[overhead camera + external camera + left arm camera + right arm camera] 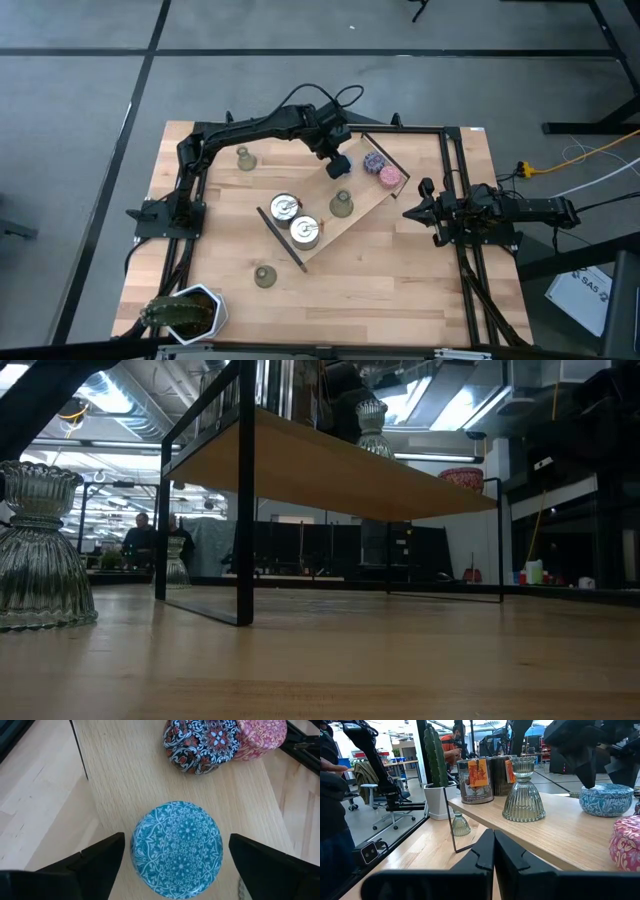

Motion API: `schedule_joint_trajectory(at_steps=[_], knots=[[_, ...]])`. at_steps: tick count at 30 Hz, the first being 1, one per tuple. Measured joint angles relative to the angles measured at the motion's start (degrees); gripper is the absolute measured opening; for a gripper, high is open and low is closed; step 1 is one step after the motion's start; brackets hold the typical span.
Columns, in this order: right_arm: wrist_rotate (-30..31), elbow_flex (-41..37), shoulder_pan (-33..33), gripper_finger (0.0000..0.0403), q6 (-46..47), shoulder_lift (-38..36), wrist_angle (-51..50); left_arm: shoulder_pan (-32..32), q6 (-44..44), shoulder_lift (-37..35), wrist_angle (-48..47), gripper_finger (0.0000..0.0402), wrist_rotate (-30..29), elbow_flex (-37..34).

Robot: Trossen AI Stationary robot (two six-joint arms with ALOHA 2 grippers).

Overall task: Pick & Place candle stick holders
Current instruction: Put the blue patterned scented candle on the shelf

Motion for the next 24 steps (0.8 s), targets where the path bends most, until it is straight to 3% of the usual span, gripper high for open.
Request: schedule_joint_trajectory(at_steps=[14, 24], knots=[[0.0, 0.0, 0.0, 0.0010, 0.0, 0.0, 0.0, 0.9, 0.0, -3.0, -1.1, 0.0370, -0.2, 0.0], [0.0, 0.0, 0.0, 0.0010, 0.0, 0.0, 0.0, 0.2, 1.6, -5.1, -7.8, 0.0298, -0.5, 0.0]])
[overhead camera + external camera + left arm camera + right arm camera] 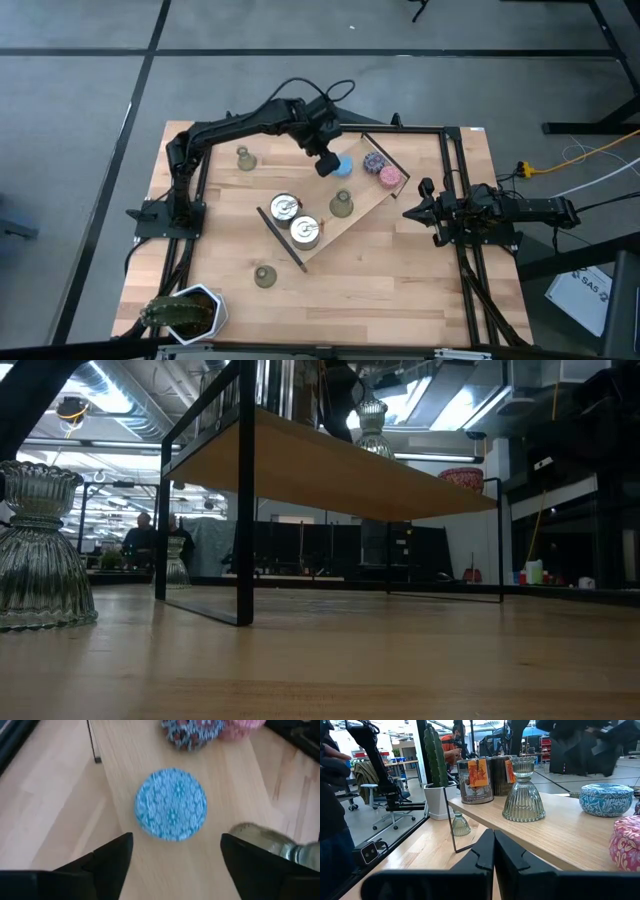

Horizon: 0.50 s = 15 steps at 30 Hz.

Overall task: Pick & Place candle stick holders
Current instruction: Put the blue patterned scented candle on the shelf

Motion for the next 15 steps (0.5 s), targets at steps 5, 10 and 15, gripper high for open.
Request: schedule_joint_trajectory(at_steps=[5, 10, 15], knots=[[0.0, 0.0, 0.0, 0.0010, 0.0, 0.0, 0.0, -1.1, 1.1, 0.0, -1.4, 0.0254, 0.0, 0.0], [0.0, 0.0, 0.0, 0.0010, 0.0, 0.0, 0.0, -1.6, 1.3, 0.0, -1.5, 0.0217, -0.1, 0.0], [0.0, 0.0, 0.0, 0.0010, 0.0, 0.0, 0.0, -2.1, 1.0, 0.1, -2.7, 0.0177, -2.1, 0.0]])
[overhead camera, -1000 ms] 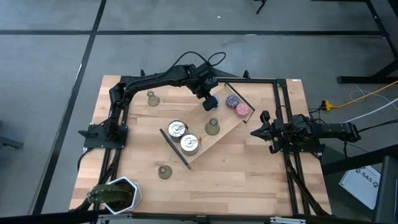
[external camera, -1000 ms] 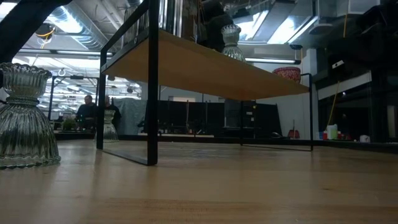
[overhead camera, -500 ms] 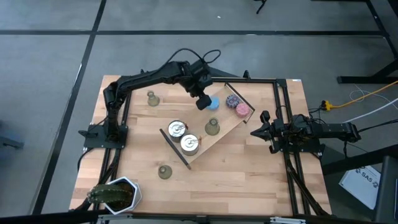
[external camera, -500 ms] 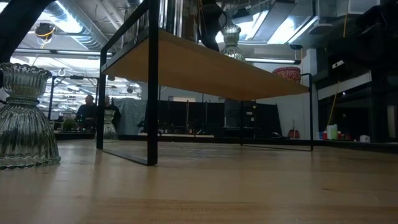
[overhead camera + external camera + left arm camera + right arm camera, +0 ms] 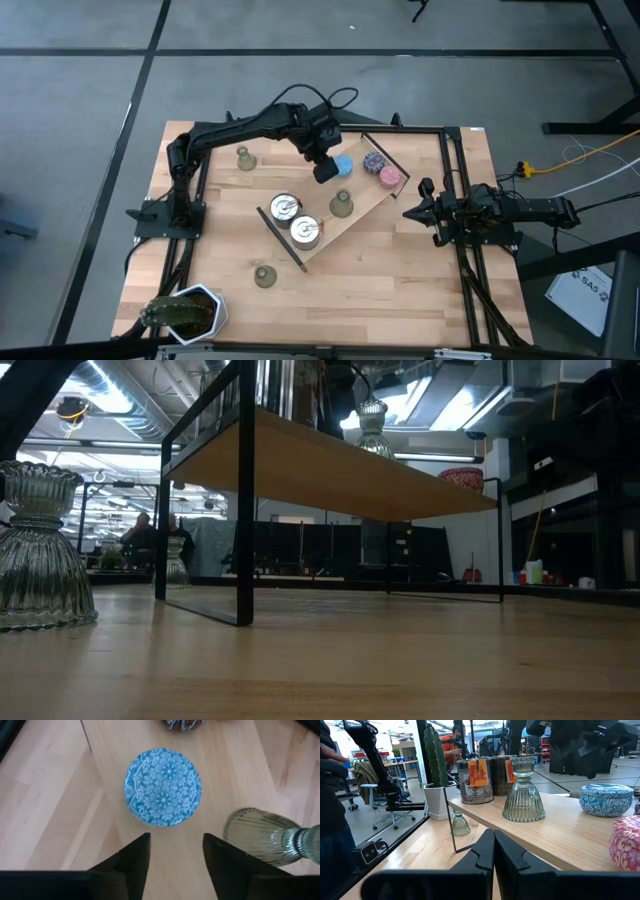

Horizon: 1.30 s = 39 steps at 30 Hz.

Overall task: Pick & Place candle stick holders
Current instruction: Put the blue patterned scented candle on the shelf

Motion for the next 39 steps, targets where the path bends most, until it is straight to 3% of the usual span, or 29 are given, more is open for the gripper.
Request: schedule_joint_trajectory(at_steps=[12, 21, 35, 39], knots=[[0.0, 0.0, 0.0, 0.0010, 0.0, 0.0, 0.0, -0.8, -0.6, 0.0, -1.3, 0.0067, -0.9, 0.0], [0.0, 0.0, 0.0, 0.0010, 0.0, 0.0, 0.0, -2.0, -0.6, 0.0, -1.5, 0.0008, -0.9, 0.0], [0.0, 0.0, 0.0, 0.0010, 0.0, 0.0, 0.0, -4.2, -2.2, 0.1, -0.8, 0.0002, -1.0, -3.9], [0.0, 0.0, 0.0, 0.0010, 0.0, 0.0, 0.0, -4.9, -3.7, 0.1, 0.7, 0.0002, -3.6, -4.6]])
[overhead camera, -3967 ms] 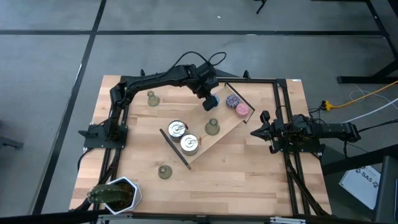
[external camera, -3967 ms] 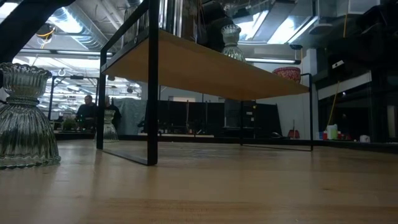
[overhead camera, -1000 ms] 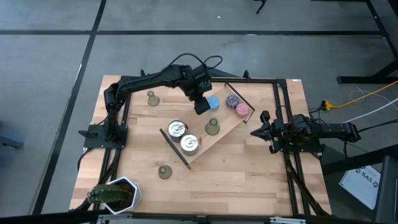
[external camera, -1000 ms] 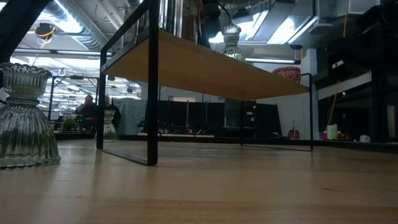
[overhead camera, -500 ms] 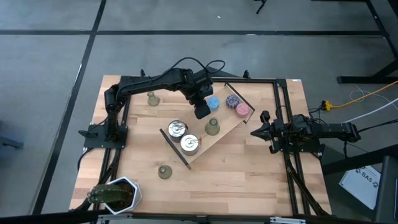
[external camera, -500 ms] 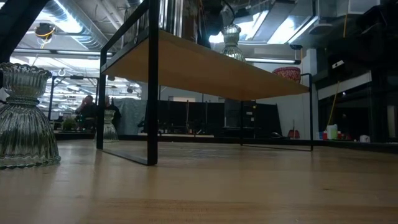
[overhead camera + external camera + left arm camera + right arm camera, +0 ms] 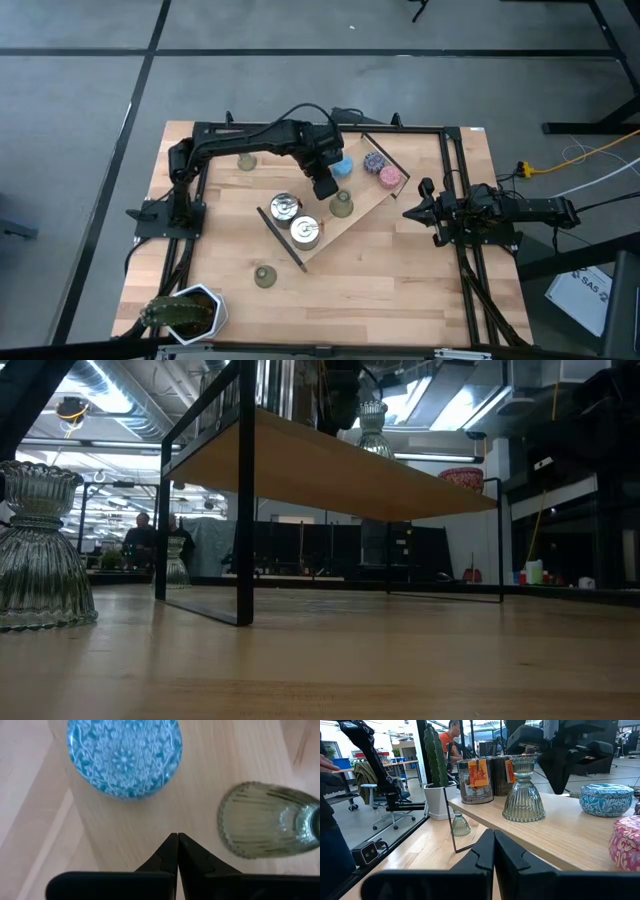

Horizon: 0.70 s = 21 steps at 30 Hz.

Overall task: Pick & Place candle stick holders
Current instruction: Put the blue patterned scented candle on the shelf

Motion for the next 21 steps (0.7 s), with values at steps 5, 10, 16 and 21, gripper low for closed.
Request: schedule_joint_trajectory(at_steps=[5, 10, 16, 21], knots=[[0.0, 0.0, 0.0, 0.0010, 0.0, 0.0, 0.0, 0.0, -3.4, 0.0, 4.9, 0.0002, -0.8, -0.9], [0.0, 0.0, 0.0, 0.0010, 0.0, 0.0, 0.0, 0.0, -6.8, 0.0, 7.5, 0.0002, -1.5, -1.6], [0.0, 0.0, 0.0, 0.0010, 0.0, 0.0, 0.0, 0.1, -7.4, 0.3, 8.7, 0.0002, -4.8, -1.7], [0.0, 0.0, 0.0, 0.0010, 0.0, 0.0, 0.0, 0.1, -5.5, 0.3, 10.8, 0.0002, -6.8, -1.7]])
